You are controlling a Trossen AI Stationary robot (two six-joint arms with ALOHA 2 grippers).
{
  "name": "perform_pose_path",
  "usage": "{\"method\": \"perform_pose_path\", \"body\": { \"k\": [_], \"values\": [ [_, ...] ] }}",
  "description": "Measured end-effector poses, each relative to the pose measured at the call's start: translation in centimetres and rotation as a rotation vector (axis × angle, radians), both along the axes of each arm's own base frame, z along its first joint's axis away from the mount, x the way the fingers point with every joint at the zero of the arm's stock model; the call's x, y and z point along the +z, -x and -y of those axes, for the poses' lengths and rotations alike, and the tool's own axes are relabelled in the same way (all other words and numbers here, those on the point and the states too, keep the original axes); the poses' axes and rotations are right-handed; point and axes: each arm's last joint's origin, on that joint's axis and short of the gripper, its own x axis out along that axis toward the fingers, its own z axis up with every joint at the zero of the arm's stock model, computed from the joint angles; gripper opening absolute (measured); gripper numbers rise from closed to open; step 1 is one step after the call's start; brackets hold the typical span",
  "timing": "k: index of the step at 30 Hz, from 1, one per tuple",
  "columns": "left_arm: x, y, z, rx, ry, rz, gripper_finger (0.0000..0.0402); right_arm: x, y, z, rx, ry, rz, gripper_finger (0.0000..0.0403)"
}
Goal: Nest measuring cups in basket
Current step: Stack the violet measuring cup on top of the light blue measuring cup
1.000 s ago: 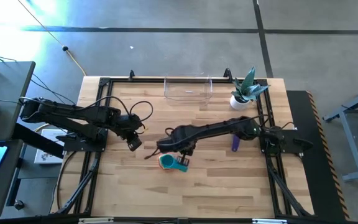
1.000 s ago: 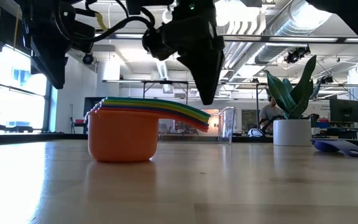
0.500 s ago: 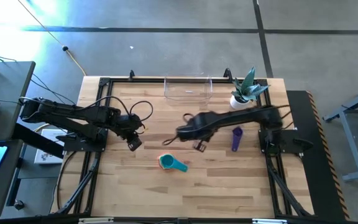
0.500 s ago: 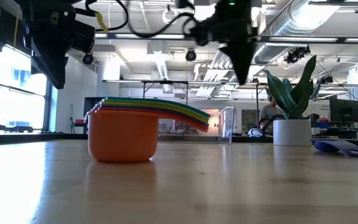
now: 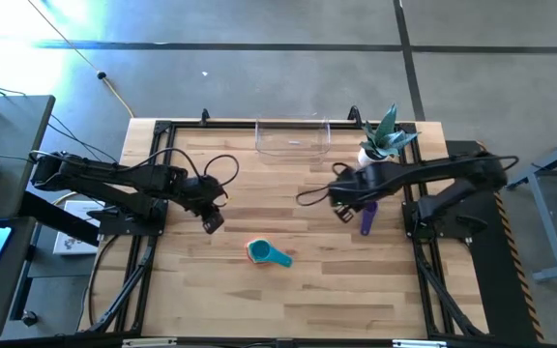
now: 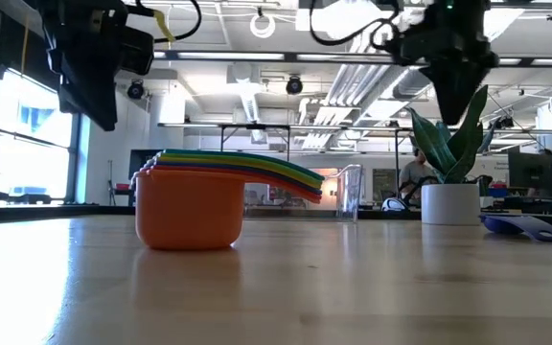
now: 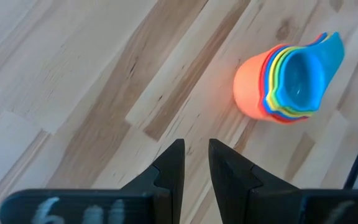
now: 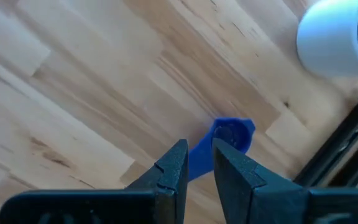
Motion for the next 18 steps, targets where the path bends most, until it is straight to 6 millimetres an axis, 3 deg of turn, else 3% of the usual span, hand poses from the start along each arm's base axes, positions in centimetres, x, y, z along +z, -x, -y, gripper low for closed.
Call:
{"method": "perform_pose_path", "body": {
  "k": [8,18],
  "values": [
    [0.3,-0.5,0.0,0.014,0.003,0.052,0.0062,-1.7,4.2,0.8,-0.200,-0.019,0.128,0.0068],
    [0.3,-0.6,-0.3,0.131,-0.033,0.063,0.0062,-5.1,5.8,0.8,-0.253,-0.058,0.166,0.0108]
  ]
}}
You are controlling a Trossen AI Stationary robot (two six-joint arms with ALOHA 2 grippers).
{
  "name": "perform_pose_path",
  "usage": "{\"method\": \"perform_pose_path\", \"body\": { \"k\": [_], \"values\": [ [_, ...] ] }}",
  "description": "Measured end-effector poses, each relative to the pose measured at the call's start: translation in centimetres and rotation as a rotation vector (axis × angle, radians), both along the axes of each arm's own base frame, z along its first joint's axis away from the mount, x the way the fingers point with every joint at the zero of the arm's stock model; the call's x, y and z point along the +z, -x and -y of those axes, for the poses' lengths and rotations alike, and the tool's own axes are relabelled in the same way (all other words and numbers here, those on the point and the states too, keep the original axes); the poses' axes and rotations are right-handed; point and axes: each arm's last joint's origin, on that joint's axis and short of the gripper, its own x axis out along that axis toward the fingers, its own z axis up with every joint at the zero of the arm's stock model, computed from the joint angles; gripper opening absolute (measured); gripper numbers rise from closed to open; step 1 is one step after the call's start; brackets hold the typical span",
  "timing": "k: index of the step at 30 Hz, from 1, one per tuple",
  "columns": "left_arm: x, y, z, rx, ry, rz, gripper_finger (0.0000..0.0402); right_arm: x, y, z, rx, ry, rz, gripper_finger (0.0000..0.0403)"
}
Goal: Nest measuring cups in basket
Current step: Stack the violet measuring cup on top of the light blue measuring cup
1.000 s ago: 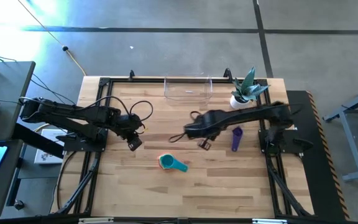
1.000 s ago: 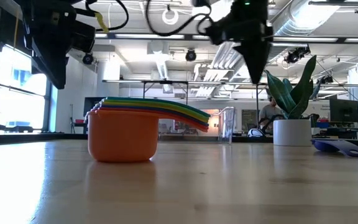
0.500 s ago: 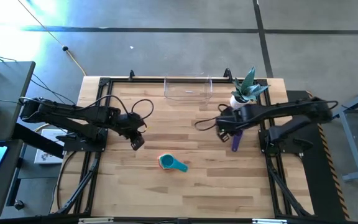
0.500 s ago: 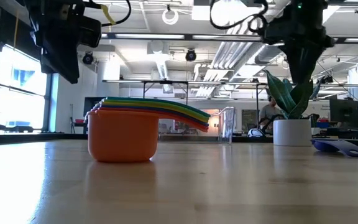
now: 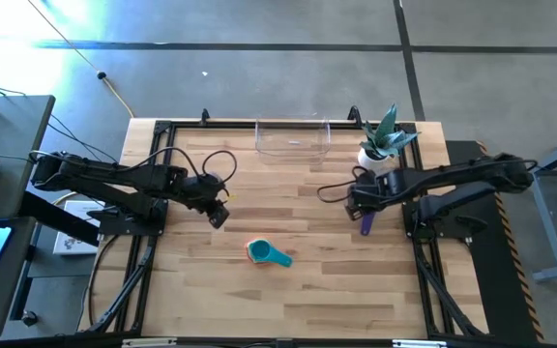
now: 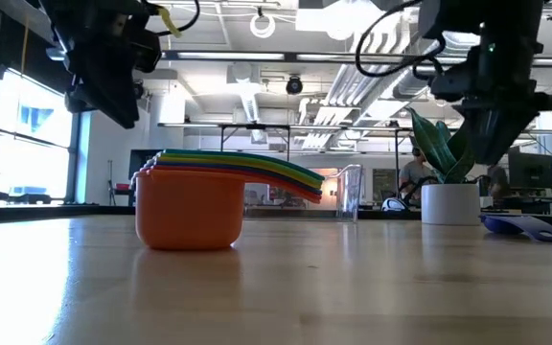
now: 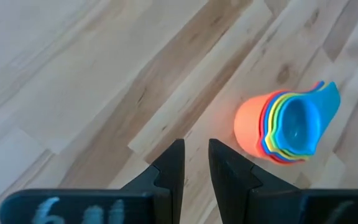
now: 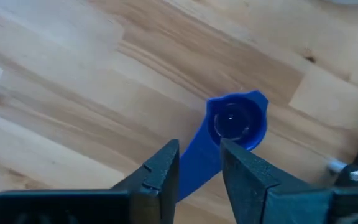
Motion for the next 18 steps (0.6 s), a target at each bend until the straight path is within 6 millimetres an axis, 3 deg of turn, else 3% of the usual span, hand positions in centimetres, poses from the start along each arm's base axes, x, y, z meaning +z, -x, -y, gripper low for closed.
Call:
{"method": "perform_pose_path", "body": {
  "k": [10,18],
  "values": [
    [0.0,0.0,-0.1,0.062,-0.006,0.002,0.0062,-3.6,0.8,0.0,-0.065,-0.019,0.012,0.0114],
    [0.0,0.0,-0.2,0.093,-0.005,0.004,0.0062,-4.4,0.6,0.2,-0.060,0.040,0.028,0.0115]
  ]
}}
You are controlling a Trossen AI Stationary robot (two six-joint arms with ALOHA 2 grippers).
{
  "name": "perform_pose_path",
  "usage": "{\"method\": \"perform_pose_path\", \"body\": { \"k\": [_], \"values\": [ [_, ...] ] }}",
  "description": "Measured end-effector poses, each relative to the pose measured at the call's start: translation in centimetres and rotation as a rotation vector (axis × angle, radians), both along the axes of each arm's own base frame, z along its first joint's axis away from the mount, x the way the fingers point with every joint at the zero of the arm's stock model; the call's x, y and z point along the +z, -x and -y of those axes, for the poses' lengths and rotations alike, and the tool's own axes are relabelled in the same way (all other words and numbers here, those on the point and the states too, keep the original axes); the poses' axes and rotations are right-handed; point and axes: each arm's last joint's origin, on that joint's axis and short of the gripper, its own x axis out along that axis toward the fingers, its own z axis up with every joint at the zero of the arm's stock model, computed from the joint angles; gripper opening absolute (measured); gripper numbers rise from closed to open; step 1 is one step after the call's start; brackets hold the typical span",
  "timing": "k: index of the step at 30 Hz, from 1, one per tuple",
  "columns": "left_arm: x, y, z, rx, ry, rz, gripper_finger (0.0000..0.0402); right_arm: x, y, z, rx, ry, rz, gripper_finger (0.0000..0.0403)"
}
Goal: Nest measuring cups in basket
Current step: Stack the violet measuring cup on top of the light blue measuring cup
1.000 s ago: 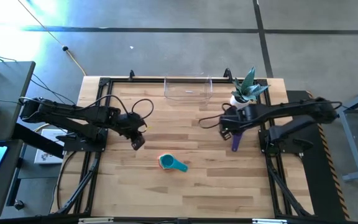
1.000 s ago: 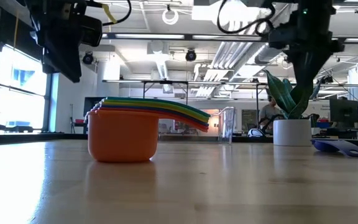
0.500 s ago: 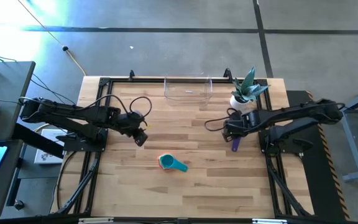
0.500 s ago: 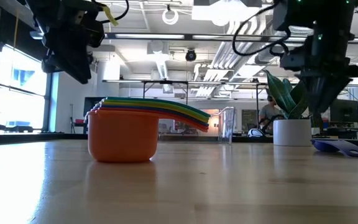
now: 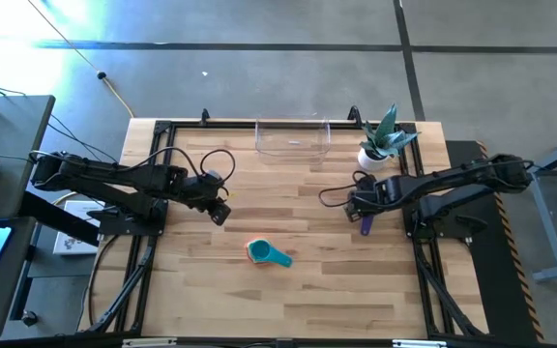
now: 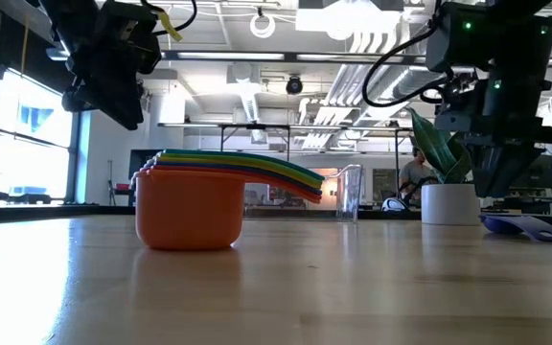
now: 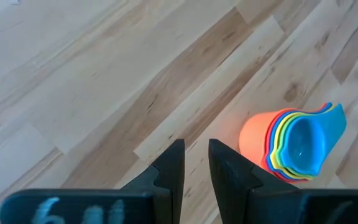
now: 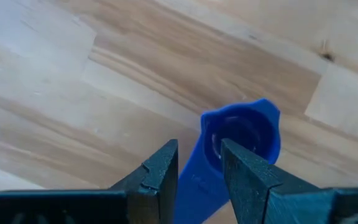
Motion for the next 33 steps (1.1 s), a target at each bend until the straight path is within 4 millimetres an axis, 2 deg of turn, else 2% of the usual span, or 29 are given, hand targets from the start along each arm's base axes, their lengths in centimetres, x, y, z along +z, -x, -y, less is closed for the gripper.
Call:
{"method": "perform_pose_path", "body": {
  "k": [6,24,28,33],
  "values": [
    [0.0,0.0,0.0,0.002,-0.003,0.001,0.0062,-0.6,-0.6,0.5,0.010,0.030,-0.010,0.0115],
    [0.0,0.0,0.0,0.001,-0.005,-0.001,0.0062,-3.6,-1.7,1.5,-0.028,-0.050,-0.165,0.0110],
    [0.0,0.0,0.0,0.001,-0.006,-0.001,0.0062,-4.0,-1.9,1.5,-0.016,-0.068,-0.166,0.0085],
    [0.0,0.0,0.0,0.002,-0.006,0.002,0.0062,-3.9,-2.0,1.5,-0.005,-0.072,-0.152,0.0017]
  ]
}}
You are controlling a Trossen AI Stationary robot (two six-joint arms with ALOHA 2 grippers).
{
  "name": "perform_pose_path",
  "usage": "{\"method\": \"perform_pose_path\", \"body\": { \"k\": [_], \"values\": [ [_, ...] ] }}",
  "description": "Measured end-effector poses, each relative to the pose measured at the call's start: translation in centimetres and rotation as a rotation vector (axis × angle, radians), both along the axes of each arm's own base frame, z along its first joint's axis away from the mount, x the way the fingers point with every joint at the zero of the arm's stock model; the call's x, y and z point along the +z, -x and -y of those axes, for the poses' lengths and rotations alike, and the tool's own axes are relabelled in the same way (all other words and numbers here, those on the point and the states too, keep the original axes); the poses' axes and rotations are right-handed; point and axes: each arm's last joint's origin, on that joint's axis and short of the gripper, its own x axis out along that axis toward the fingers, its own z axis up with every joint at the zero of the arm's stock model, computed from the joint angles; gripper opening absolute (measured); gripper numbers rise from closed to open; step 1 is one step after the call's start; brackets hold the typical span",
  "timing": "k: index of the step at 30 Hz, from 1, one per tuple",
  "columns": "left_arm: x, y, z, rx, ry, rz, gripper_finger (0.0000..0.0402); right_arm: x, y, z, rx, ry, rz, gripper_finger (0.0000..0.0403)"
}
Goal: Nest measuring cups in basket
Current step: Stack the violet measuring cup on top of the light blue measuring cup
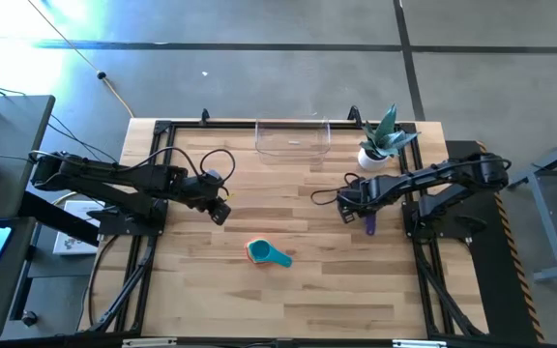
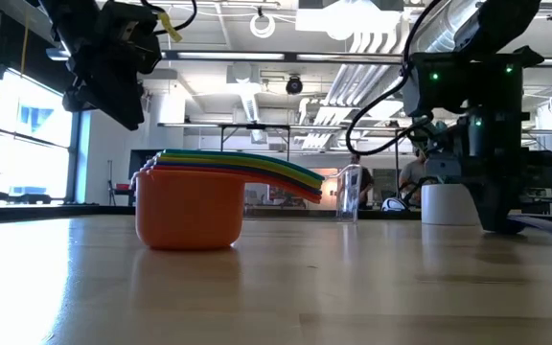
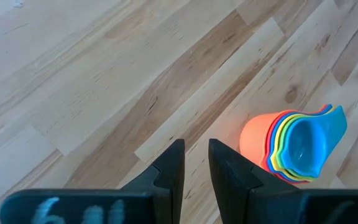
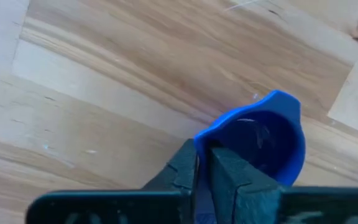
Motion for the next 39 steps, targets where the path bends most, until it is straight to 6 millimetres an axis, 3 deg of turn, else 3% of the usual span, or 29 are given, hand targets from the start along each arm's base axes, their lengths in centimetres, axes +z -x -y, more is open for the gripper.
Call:
{"method": "perform_pose_path", "body": {
  "k": [8,12,26,32,39],
  "values": [
    [0.0,0.0,0.5,0.000,0.112,-0.001,0.0062,0.2,0.0,-0.1,0.040,-0.030,-0.002,0.0007],
    [0.0,0.1,1.5,-0.034,0.167,-0.007,0.0062,1.5,-0.8,-0.1,0.083,-0.032,-0.005,0.0005],
    [-0.8,0.4,5.9,-0.147,0.217,-0.072,0.0062,10.0,-6.0,-0.1,0.326,0.092,0.210,0.0001],
    [-2.1,-0.6,7.4,-0.182,0.220,-0.111,0.0062,14.0,-7.5,-0.9,0.426,0.147,0.331,0.0001],
    [-3.9,-2.2,8.4,-0.186,0.215,-0.123,0.0062,17.1,-8.3,-2.3,0.528,0.175,0.422,0.0001]
  ]
}}
